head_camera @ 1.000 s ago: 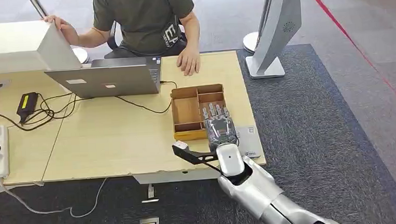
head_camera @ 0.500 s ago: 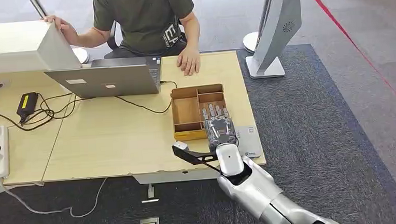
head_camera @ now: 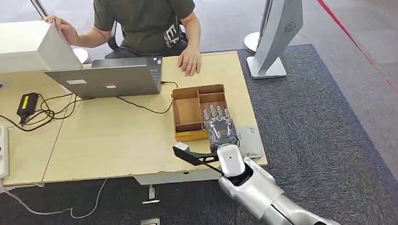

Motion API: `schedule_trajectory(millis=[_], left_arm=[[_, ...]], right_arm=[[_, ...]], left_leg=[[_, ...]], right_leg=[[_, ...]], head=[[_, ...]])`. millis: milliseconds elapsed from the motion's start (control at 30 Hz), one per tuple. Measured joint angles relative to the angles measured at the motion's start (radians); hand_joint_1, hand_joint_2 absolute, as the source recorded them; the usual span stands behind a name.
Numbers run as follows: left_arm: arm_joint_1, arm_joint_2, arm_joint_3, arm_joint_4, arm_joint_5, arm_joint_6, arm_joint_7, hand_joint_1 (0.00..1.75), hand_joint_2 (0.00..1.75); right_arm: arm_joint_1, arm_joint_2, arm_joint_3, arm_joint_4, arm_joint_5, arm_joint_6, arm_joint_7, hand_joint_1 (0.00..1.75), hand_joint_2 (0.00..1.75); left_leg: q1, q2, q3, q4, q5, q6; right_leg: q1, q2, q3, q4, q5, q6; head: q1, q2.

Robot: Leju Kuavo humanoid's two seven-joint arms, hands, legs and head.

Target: Pass the card to the sensor for recognition and then transmit it.

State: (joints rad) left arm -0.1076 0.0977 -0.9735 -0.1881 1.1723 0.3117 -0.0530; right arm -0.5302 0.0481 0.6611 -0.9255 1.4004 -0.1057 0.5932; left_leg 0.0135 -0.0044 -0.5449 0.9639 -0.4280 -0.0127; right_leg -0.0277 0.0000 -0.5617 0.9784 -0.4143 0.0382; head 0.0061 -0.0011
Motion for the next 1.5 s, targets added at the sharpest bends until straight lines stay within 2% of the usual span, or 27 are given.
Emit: schedule_trajectory(millis=[1200, 1233, 1300, 1333, 1500], left_arm=[[0.000, 0.000, 0.000, 0.000, 0.000, 0.000, 0.000, 0.00, 0.00], [0.000, 0.000, 0.000, 0.000, 0.000, 0.000, 0.000, 0.00, 0.00], [0.000, 0.000, 0.000, 0.000, 0.010, 0.010, -0.004, 0.00, 0.00], [0.000, 0.000, 0.001, 0.000, 0.013, 0.013, -0.006, 0.00, 0.00], [0.002, 0.000, 0.009, 0.000, 0.016, 0.020, -0.008, 0.00, 0.00]], right_arm=[[0.000, 0.000, 0.000, 0.000, 0.000, 0.000, 0.000, 0.00, 1.75], [0.000, 0.000, 0.000, 0.000, 0.000, 0.002, 0.002, 0.00, 1.75], [0.000, -0.002, -0.008, 0.003, 0.021, 0.042, 0.059, 0.00, 1.75], [0.000, -0.005, -0.015, 0.006, 0.022, 0.052, 0.076, 0.00, 1.75], [-0.002, -0.050, -0.053, 0.019, 0.008, 0.052, 0.060, 0.00, 1.75]], left_leg=[[0.000, 0.000, 0.000, 0.000, 0.000, 0.000], [0.000, 0.000, 0.000, 0.000, 0.000, 0.000], [0.000, 0.000, 0.000, 0.000, 0.000, 0.000], [0.000, 0.000, 0.000, 0.000, 0.000, 0.000], [0.000, 0.000, 0.000, 0.000, 0.000, 0.000]], right_leg=[[0.000, 0.000, 0.000, 0.000, 0.000, 0.000], [0.000, 0.000, 0.000, 0.000, 0.000, 0.000], [0.000, 0.000, 0.000, 0.000, 0.000, 0.000], [0.000, 0.000, 0.000, 0.000, 0.000, 0.000], [0.000, 0.000, 0.000, 0.000, 0.000, 0.000]], head=[[0.000, 0.000], [0.000, 0.000], [0.000, 0.000], [0.000, 0.000], [0.000, 0.000]])
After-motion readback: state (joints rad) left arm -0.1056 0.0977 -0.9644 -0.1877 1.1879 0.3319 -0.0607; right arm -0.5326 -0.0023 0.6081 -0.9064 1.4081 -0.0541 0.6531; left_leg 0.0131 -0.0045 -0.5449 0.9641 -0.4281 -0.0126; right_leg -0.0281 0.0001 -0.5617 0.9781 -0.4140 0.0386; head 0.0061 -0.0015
